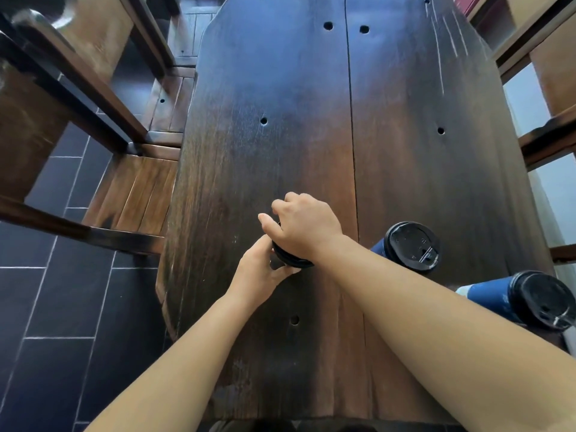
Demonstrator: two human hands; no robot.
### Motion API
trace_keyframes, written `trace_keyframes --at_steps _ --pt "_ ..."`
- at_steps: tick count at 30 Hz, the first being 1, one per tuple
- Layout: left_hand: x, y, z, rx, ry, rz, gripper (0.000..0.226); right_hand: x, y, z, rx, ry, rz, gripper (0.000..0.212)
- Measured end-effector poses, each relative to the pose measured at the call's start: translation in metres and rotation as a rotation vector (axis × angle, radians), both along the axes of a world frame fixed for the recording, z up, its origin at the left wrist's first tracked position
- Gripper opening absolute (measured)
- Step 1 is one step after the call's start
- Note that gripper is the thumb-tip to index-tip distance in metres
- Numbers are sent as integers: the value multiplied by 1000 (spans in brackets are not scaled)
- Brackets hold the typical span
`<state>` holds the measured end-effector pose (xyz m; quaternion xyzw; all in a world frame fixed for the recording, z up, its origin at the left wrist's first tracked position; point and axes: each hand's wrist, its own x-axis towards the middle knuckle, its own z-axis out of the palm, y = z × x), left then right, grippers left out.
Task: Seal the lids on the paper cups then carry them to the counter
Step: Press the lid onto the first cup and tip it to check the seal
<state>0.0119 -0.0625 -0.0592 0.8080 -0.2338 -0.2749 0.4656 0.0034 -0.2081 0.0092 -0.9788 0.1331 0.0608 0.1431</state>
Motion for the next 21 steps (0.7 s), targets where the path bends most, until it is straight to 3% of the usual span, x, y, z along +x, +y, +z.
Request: trace_keyframes --at_steps 5,21 --pt "0 0 -1 9 5 6 45 0 0 0 15 9 -6 38" --pt "2 0 4 46 10 -2 39 2 1 -2 1 -10 -6 43"
